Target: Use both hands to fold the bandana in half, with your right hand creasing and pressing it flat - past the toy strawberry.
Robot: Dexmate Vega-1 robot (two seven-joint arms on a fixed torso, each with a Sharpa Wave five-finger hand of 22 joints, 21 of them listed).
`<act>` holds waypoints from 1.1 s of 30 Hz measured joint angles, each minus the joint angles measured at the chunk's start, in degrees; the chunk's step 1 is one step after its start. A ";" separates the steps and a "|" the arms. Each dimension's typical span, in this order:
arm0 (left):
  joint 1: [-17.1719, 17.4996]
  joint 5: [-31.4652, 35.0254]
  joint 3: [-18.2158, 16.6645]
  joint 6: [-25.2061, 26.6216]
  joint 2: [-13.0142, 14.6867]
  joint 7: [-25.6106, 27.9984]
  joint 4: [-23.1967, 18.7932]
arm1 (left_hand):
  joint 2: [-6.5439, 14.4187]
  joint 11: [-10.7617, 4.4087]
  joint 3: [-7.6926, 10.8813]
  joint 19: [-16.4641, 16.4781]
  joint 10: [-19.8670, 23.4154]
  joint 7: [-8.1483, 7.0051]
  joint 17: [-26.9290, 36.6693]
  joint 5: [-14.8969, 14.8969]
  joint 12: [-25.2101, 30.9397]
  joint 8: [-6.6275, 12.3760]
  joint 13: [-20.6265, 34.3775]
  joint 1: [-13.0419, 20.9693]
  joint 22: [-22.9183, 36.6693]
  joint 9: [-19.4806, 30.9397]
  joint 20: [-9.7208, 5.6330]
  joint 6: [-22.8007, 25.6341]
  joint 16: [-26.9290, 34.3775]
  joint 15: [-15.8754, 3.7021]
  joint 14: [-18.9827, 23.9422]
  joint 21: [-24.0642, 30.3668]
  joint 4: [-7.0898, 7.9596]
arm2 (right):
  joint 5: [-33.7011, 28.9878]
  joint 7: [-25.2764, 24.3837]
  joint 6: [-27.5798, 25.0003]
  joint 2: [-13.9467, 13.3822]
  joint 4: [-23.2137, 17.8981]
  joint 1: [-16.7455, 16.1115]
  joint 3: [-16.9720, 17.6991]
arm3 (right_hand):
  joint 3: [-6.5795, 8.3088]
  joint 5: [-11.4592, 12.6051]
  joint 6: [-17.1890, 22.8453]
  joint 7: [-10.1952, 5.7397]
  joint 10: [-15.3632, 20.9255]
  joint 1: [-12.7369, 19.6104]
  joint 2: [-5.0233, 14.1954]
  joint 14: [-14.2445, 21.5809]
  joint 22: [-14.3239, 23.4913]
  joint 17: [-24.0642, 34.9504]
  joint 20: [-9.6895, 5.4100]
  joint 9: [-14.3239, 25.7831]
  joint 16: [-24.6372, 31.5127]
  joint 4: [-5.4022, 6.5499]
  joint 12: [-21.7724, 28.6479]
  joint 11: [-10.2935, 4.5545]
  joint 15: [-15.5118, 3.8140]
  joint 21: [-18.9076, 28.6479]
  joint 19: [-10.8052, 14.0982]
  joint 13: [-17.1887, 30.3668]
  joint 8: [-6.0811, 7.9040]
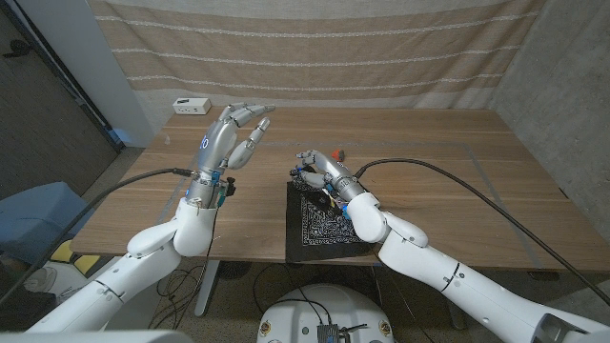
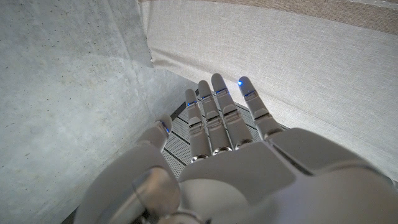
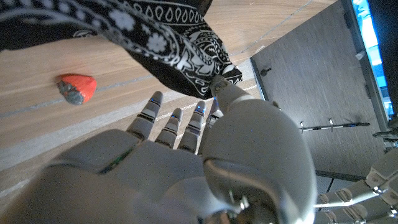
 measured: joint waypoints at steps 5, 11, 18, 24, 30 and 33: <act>-0.03 -0.56 -0.07 -1.04 -0.51 0.20 0.48 | 0.00 0.21 0.22 -0.22 -0.21 -0.22 -0.05 0.00 0.00 0.00 0.00 0.00 0.00 0.00 0.23 -0.40 -0.34 0.00 0.00 0.00 0.22 | 5.60 3.56 4.12 -1.41 2.22 0.08 2.85 | -7.42 -0.04 -12.25 2.62 -5.43 -10.68 -5.26 -2.30 0.14 0.06 2.61 -0.14 0.00 2.97 0.00 4.05 2.58 -0.22 -2.18 -0.16 -3.04; -0.65 -1.39 -0.09 -2.07 -1.57 -0.16 1.74 | 0.15 0.26 0.44 -0.22 -0.25 -0.44 -0.05 0.00 0.00 0.00 -0.01 -0.15 0.00 0.00 0.23 -0.62 -0.44 0.00 0.00 0.00 0.44 | 19.70 8.71 14.07 -2.28 4.24 -0.83 5.71 | -11.61 0.18 -17.69 4.64 -7.74 -18.82 -7.28 -3.23 0.14 0.39 3.27 -0.14 0.00 6.19 0.40 5.74 3.50 -0.21 -3.29 -0.16 -2.97; -1.12 -2.57 0.19 -2.61 -2.41 -1.63 2.78 | 0.13 -0.20 0.42 -0.44 -1.25 -0.92 -0.32 0.00 -0.64 -0.17 -0.01 -0.17 0.01 -0.27 0.39 -1.90 -1.07 0.22 -1.27 0.00 0.89 | 26.88 7.25 20.99 -2.53 5.38 -4.32 10.00 | -10.80 0.81 -16.37 5.42 -4.89 -18.41 -3.52 -0.29 0.18 0.56 1.68 -0.38 1.64 5.40 1.80 5.60 2.21 1.27 -0.20 -0.15 -1.93; -1.21 -4.38 0.28 -2.01 -2.42 -4.78 3.02 | -1.42 0.08 0.00 -1.77 -4.17 -1.99 -0.58 0.00 -2.02 -0.44 -0.05 -1.06 -0.27 -0.26 0.71 -4.40 -2.28 0.82 -3.93 0.00 -0.02 | 24.58 1.34 19.59 -3.43 0.96 -7.40 11.98 | -9.10 0.36 -14.86 4.74 -3.05 -15.06 -1.24 1.94 0.18 0.47 -0.26 -0.40 2.46 2.94 2.23 4.59 0.60 2.35 2.89 -0.15 -1.30; -0.90 -7.02 0.19 -0.26 -1.73 -8.92 3.02 | -1.91 0.15 -0.26 -2.46 -5.47 -1.95 -0.82 0.00 -2.46 -0.44 -0.16 -1.13 -0.27 -0.54 1.02 -5.43 -2.52 1.53 -4.82 0.00 -0.28 | 17.76 -6.64 13.27 -4.50 -4.40 -9.28 12.20 | -8.71 0.36 -13.82 4.50 -2.33 -13.40 -1.11 2.94 0.18 0.20 -0.42 -0.40 2.61 1.48 2.24 3.87 0.21 2.77 4.32 -0.15 -1.08; -0.34 -8.37 -0.20 0.96 -1.06 -11.01 2.75 | -2.21 0.15 -0.66 -2.99 -5.48 -1.86 -0.85 0.00 -2.46 -0.44 -0.16 -1.43 -0.26 -0.54 1.11 -5.52 -2.88 1.34 -5.24 0.00 -0.31 | 10.33 -11.07 5.80 -4.99 -6.62 -9.60 11.57 | -8.71 0.36 -13.52 4.21 -2.34 -12.94 -1.15 2.94 0.18 0.20 -0.42 -0.40 2.61 1.01 2.24 3.87 0.21 2.77 4.32 -0.15 -1.08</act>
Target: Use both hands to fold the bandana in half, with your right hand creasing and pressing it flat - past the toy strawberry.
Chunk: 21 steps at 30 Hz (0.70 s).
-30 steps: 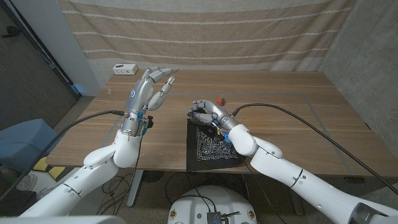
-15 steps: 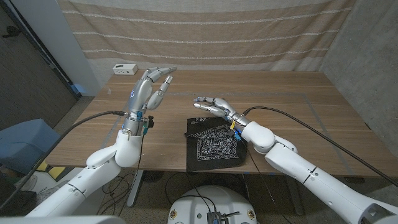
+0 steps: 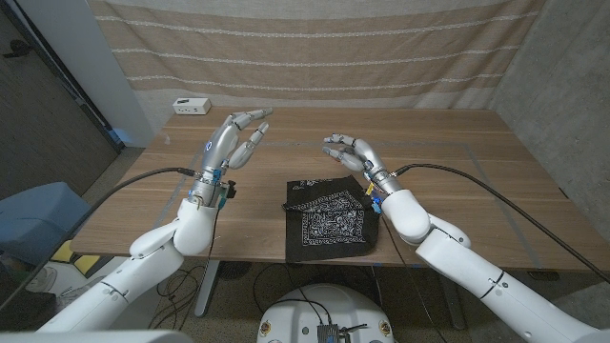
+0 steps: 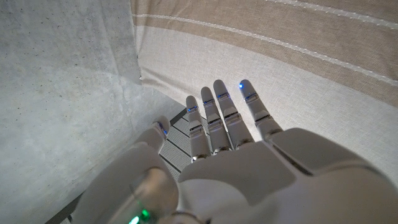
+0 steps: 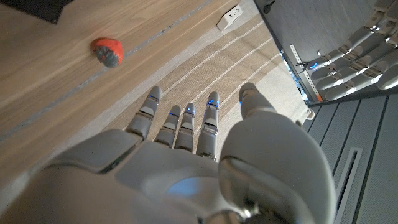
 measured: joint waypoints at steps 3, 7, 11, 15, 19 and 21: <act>0.22 -1.32 -0.15 1.36 0.22 -1.96 -0.19 | -0.01 0.00 -0.08 -0.50 0.00 0.00 0.00 0.00 -0.21 0.00 -0.27 -0.01 0.00 0.00 0.33 0.00 -0.22 0.23 -0.21 -0.36 0.06 | -2.60 -1.02 -2.87 -0.39 -1.77 -0.01 -1.04 | -0.22 0.00 0.00 0.00 0.00 0.35 -0.35 -0.03 0.00 0.00 0.00 0.00 0.00 -0.22 0.00 0.00 0.02 0.00 0.00 0.00 0.00; 0.89 -2.59 -0.51 3.02 0.73 -3.79 -0.76 | -0.48 0.32 -0.28 -1.58 -0.32 -0.01 -0.26 -0.27 -0.44 0.00 -0.27 -0.48 0.00 0.01 0.80 -0.43 -0.71 0.73 -1.31 -0.64 0.25 | -8.26 -2.74 -10.51 -0.54 -3.13 0.33 -2.32 | -0.42 0.00 -0.02 -0.01 -0.14 0.34 -0.35 -0.46 0.00 0.00 0.00 0.00 0.00 -0.42 0.00 -0.14 0.00 0.00 0.00 0.00 0.00; 1.92 -4.83 -1.06 6.57 1.10 -6.63 -1.76 | -1.28 0.88 -0.75 -2.98 -2.06 -0.09 -0.88 -0.27 -1.21 0.00 -0.74 -1.28 0.01 0.01 1.35 -1.78 -2.13 2.41 -3.45 -1.24 -0.15 | -13.35 -3.46 -19.44 -0.39 -4.04 1.52 -4.75 | -0.78 0.00 -0.63 -0.63 -0.99 0.18 -0.51 -1.38 0.00 0.01 0.00 0.04 -0.46 -0.40 -0.25 -0.33 0.32 -0.17 0.00 0.01 -0.14; 3.07 -7.53 -1.65 11.09 1.32 -9.28 -3.06 | -2.19 1.17 -1.34 -4.35 -3.68 -0.21 -1.73 -0.27 -1.89 0.00 -1.26 -2.19 -0.27 -0.26 1.83 -3.28 -3.63 3.59 -5.89 -1.91 -0.24 | -16.50 -3.46 -26.29 0.05 -4.07 3.14 -6.94 | -1.52 0.00 -1.17 -0.72 -1.81 -0.66 -1.35 -2.05 -0.01 0.01 0.22 0.16 -0.67 0.10 -0.40 -0.29 0.74 -0.69 -0.68 0.01 -0.46; 3.55 -9.54 -1.88 14.44 1.37 -10.84 -3.59 | -2.64 1.36 -1.71 -4.71 -4.17 0.36 -2.36 -0.48 -2.19 0.05 -1.59 -2.64 -0.27 -0.26 1.67 -3.33 -4.00 3.30 -6.57 -2.00 -0.30 | -17.39 -3.25 -28.51 0.37 -3.39 4.53 -8.40 | -1.78 0.00 -1.17 -0.72 -2.30 -0.90 -1.59 -2.65 -0.01 0.15 0.32 0.16 -0.89 0.30 -0.72 -0.22 0.74 -0.69 -1.21 0.01 -0.46; 4.25 -10.47 -2.25 15.92 1.46 -11.47 -4.35 | -2.63 1.55 -1.71 -4.71 -3.42 1.33 -2.80 -0.48 -2.03 0.52 -1.82 -2.65 -0.27 -0.26 1.67 -2.35 -4.28 3.30 -6.56 -2.00 -0.30 | -18.34 -2.72 -31.50 0.48 -3.10 5.13 -8.92 | -2.12 0.00 -1.17 -0.72 -2.71 -1.10 -1.79 -2.93 -0.01 0.17 0.50 0.15 -1.11 0.30 -0.94 -0.20 1.02 -1.11 -1.57 0.01 -0.46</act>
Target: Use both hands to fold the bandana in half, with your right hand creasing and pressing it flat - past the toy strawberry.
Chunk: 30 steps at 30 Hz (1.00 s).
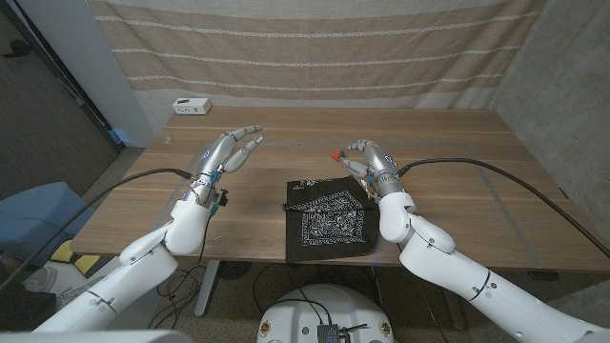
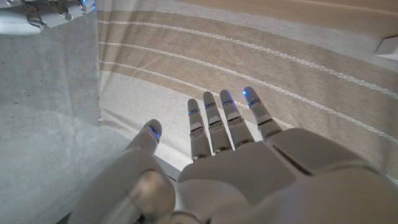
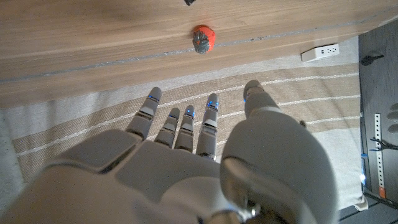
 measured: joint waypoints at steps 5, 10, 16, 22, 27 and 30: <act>0.66 -2.12 -0.27 2.58 0.21 -1.02 -0.55 | 0.53 0.33 0.00 0.00 1.63 1.14 -0.58 0.00 0.44 0.38 -0.30 -0.53 0.00 0.00 0.00 1.15 0.00 -0.03 0.47 0.00 0.00 | -0.68 0.93 -2.62 0.16 0.92 1.69 -1.44 | -0.27 0.00 0.29 0.28 -0.71 -0.22 -0.22 -1.05 0.00 -0.03 0.11 0.00 -0.32 -0.13 0.00 0.10 0.36 -0.31 -0.51 0.00 0.04; 1.23 -3.70 -0.37 3.96 0.63 -1.53 -0.57 | 0.84 0.24 0.20 0.01 2.08 1.49 -0.65 0.25 0.78 0.38 -0.43 -0.84 0.01 0.01 0.00 1.50 0.00 -0.01 1.09 0.00 -0.20 | -1.08 2.94 -6.26 0.17 1.91 3.44 -2.97 | -0.68 0.45 2.48 0.72 -0.70 -0.46 -0.46 -1.64 0.00 -0.17 0.22 -0.01 -0.44 -0.20 0.00 0.10 0.42 -0.46 -1.02 0.00 0.71; 1.27 -5.37 -0.28 4.69 0.90 -1.69 -0.19 | 0.83 0.19 0.20 0.01 2.13 1.76 -0.91 0.25 0.78 0.38 -0.57 -0.82 0.01 0.01 -0.01 1.77 0.00 -0.01 1.09 0.00 -0.19 | -0.98 4.15 -7.89 -0.13 2.81 5.10 -4.48 | -0.98 0.67 3.93 1.24 -0.70 -0.46 -0.46 -1.63 0.00 -0.17 0.35 -0.01 -0.44 -0.36 0.00 0.10 0.41 -0.46 -1.15 0.00 1.12; 0.73 -6.37 0.37 4.69 1.38 -1.85 0.67 | 1.08 0.49 0.20 0.01 2.43 1.76 -0.91 0.25 0.78 0.38 -0.57 -1.07 0.01 0.01 -0.01 1.77 0.00 -0.01 1.09 -0.41 -0.19 | -0.12 6.10 -9.82 -0.53 3.68 6.66 -5.85 | -1.28 1.42 2.41 -0.28 -1.75 0.08 -0.99 -2.35 -0.01 -0.31 0.21 -0.01 -0.85 -1.01 -0.22 -0.30 0.31 -0.90 -1.65 0.00 0.62; 0.28 -6.89 0.78 4.31 1.70 -1.85 1.09 | 1.07 0.49 0.18 0.01 2.43 1.75 -1.03 0.25 0.78 0.38 -0.77 -1.06 0.01 0.02 -0.01 1.77 0.00 -0.01 1.09 -0.41 -0.18 | 0.41 7.54 -10.83 -0.87 4.42 8.16 -7.07 | -1.09 1.56 1.96 -0.72 -2.44 0.77 -1.05 -2.96 -0.01 -0.44 0.21 -0.01 -0.84 -1.28 -0.22 -0.21 0.31 -0.90 -1.65 0.01 0.53; 0.04 -7.13 1.01 3.95 1.88 -1.85 1.28 | 1.07 0.49 0.39 0.02 2.43 1.75 -1.17 0.25 0.77 0.38 -0.84 -1.06 0.01 0.02 -0.01 1.77 0.00 -0.02 1.09 -0.41 0.04 | 0.68 8.40 -11.45 -1.01 4.92 9.06 -7.88 | -1.26 1.89 1.96 -0.72 -2.44 0.98 -1.26 -2.96 -0.01 -0.44 0.21 -0.01 -0.85 -1.48 -0.22 -0.21 0.31 -0.90 -1.64 0.01 0.42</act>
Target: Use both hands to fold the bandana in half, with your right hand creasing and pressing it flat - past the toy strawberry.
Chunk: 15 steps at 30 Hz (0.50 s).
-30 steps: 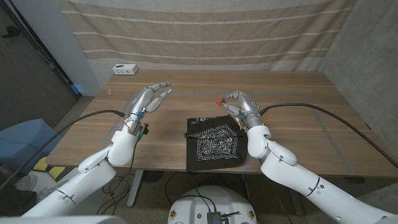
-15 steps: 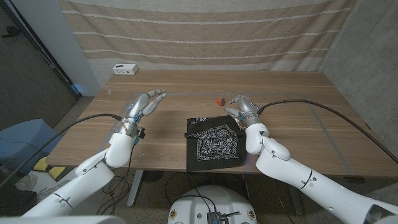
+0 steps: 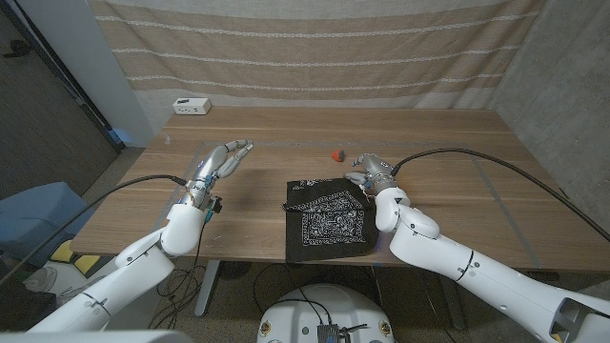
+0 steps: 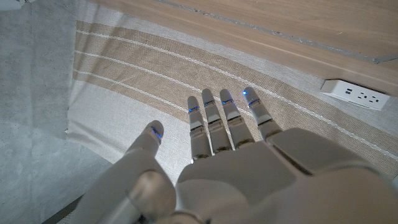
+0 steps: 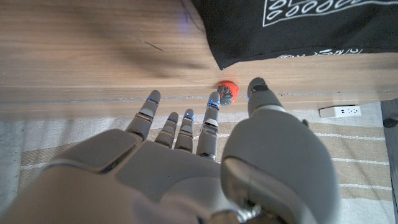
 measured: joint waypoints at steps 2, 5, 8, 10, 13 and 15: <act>-0.10 -0.18 0.11 -0.18 0.09 0.05 0.10 | 0.00 -0.05 0.00 0.00 -0.05 0.00 0.00 0.00 0.00 0.00 0.00 0.00 0.00 0.00 0.00 0.00 0.00 0.00 0.00 0.00 0.00 | 0.07 0.35 -0.31 -0.07 0.38 0.57 -0.52 | -0.01 0.05 0.00 0.00 0.00 0.39 0.35 0.00 0.00 0.00 0.00 0.00 0.00 -0.01 0.00 0.00 0.00 0.00 0.00 0.00 0.00; -0.38 -0.43 0.30 -0.50 0.32 0.17 0.35 | 0.24 -0.21 0.00 0.00 -0.21 0.00 0.00 0.00 0.00 0.00 0.00 -0.24 0.00 0.00 0.00 0.00 0.00 0.00 0.00 0.00 0.00 | 0.23 1.20 -1.11 -0.18 0.88 1.40 -1.38 | 0.17 0.05 0.24 0.24 0.00 0.91 0.42 0.00 0.00 0.00 0.00 0.00 0.00 -0.18 0.00 0.00 0.00 0.00 0.00 0.00 0.00; -0.47 -0.55 0.39 -0.77 0.38 0.25 0.43 | 0.29 -0.21 0.00 0.00 -0.21 0.00 0.00 0.00 -0.01 0.00 0.00 -0.29 0.00 0.00 0.00 0.00 0.00 0.00 0.00 0.00 0.00 | 0.25 1.44 -1.42 -0.25 1.21 1.95 -1.98 | 0.16 0.48 0.64 0.02 0.00 1.15 0.35 0.01 0.00 0.00 0.00 0.00 0.00 -0.17 0.00 0.00 0.00 0.00 0.01 0.00 0.01; -0.47 -0.64 0.39 -1.00 0.38 0.29 0.43 | 0.29 -0.21 0.00 0.00 -0.21 0.00 0.01 -0.01 -0.01 0.00 0.00 -0.29 -0.06 0.00 0.00 0.00 0.00 0.00 0.00 0.00 0.00 | 0.25 1.44 -1.42 -0.31 1.42 2.40 -2.45 | 0.16 0.48 1.50 0.02 0.27 1.32 0.21 0.39 0.00 0.00 0.00 0.13 0.00 -0.17 0.04 -0.24 -0.13 0.00 0.01 0.00 0.18; -0.77 -0.71 0.61 -1.24 0.66 0.34 0.72 | 0.29 0.00 0.00 0.00 -0.43 0.00 0.01 -0.02 -0.01 0.00 -0.17 -0.29 -0.28 0.01 0.00 0.00 0.00 0.00 0.00 0.00 0.00 | 0.35 2.22 -2.50 -0.37 1.65 2.83 -2.92 | 0.16 0.67 3.10 0.17 1.08 1.95 0.47 0.87 0.00 0.00 0.02 0.29 0.00 -0.17 0.46 -0.42 -0.41 0.00 0.02 0.00 0.67; -0.86 -0.75 0.67 -1.42 0.76 0.40 0.79 | 0.29 0.00 0.00 0.00 -0.43 0.00 -0.14 -0.02 -0.05 0.00 -0.26 -0.29 -0.28 0.01 0.00 0.00 0.00 0.00 0.00 -0.22 0.00 | 0.35 2.34 -2.93 -0.42 1.79 3.10 -3.30 | 0.11 1.10 4.78 0.23 1.70 2.43 0.55 1.38 0.00 -0.23 0.23 0.29 0.25 -0.51 0.48 -1.04 -0.50 0.00 0.23 0.00 1.31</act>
